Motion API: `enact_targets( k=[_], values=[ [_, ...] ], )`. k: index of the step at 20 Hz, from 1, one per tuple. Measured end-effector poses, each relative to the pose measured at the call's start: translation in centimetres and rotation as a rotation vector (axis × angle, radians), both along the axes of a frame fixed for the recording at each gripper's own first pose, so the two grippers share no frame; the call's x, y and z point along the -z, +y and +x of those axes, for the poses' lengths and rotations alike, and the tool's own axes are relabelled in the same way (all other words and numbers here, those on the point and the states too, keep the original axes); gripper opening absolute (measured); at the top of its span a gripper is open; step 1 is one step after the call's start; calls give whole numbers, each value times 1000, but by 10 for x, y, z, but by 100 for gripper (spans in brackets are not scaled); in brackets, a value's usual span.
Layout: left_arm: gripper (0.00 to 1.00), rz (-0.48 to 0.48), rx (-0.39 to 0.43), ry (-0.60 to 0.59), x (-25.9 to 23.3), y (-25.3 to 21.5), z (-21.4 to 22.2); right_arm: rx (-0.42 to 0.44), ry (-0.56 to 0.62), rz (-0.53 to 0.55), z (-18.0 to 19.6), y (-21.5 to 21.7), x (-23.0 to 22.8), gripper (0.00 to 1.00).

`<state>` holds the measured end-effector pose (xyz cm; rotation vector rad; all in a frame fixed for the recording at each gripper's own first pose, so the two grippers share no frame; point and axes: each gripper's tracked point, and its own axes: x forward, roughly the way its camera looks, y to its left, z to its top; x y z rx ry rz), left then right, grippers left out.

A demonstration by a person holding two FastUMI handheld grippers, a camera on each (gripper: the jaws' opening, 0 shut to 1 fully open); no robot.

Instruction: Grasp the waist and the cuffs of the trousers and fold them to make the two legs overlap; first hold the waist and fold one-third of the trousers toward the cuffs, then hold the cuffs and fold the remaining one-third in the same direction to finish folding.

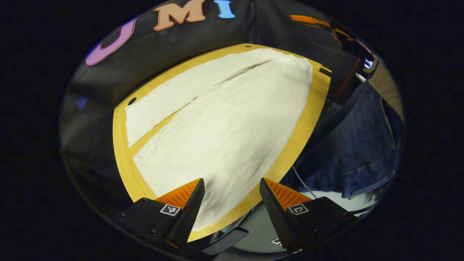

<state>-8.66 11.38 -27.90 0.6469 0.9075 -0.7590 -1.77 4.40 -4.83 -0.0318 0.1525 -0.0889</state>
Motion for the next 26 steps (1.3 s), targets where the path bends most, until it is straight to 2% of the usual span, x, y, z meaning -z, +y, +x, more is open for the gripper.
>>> enact_targets(
  k=[8,14,19,23,26],
  values=[
    [83,189,155,123,29,30,-5,47,62,-54,-11,-20,17,98],
    [78,246,215,214,35,31,-7,80,83,-62,-21,-38,26,98],
    [76,318,263,248,38,31,-5,66,111,-64,-21,-42,34,97],
    [61,348,254,261,39,31,3,1,143,-92,-25,-48,47,97],
    [37,360,209,273,37,34,10,-81,189,-125,-18,-51,64,97]
  ],
)
